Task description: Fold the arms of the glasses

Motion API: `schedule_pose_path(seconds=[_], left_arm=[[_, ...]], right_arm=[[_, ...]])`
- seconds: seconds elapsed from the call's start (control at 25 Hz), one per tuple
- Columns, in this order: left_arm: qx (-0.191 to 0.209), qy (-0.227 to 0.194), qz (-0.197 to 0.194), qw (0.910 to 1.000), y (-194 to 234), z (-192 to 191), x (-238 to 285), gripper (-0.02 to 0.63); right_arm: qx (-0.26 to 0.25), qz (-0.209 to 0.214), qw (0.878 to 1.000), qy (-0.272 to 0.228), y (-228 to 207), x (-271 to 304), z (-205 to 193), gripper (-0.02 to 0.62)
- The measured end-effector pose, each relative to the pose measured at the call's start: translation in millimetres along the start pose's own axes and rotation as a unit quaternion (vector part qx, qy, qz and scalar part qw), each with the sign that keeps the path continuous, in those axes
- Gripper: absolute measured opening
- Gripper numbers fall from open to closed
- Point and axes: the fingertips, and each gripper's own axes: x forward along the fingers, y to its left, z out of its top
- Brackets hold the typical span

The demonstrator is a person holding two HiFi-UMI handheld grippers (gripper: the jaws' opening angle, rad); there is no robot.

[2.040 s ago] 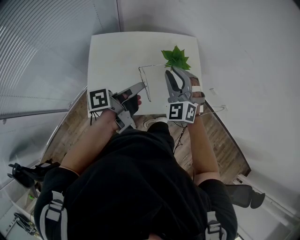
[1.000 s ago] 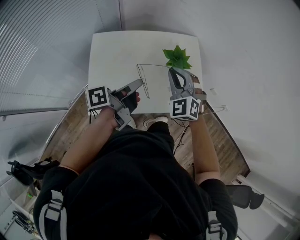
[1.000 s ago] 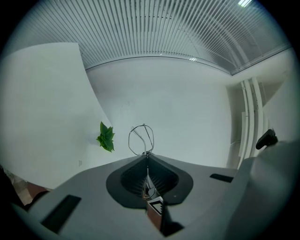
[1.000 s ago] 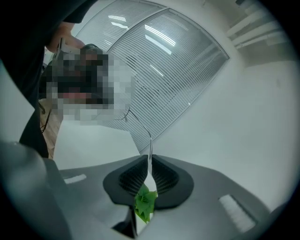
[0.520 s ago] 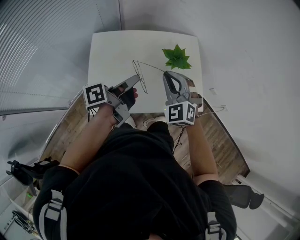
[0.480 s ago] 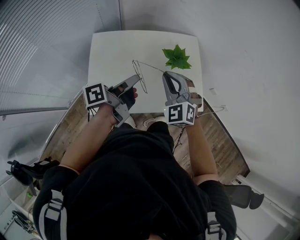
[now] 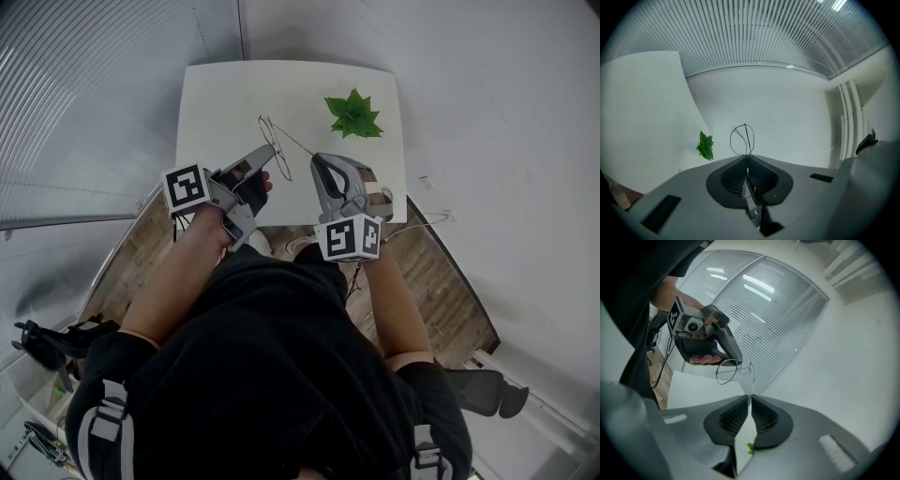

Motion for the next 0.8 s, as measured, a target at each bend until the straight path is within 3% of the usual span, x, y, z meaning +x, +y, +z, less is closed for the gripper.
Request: schedule_pose_path(seconds=[0.8], left_arm=[[-0.001, -0.006, -0.006, 1.0000, -5, 7, -1, 0.012]], right_arm=[[0.009, 0.052, 0.998, -0.022, 44, 5, 21, 0.043]])
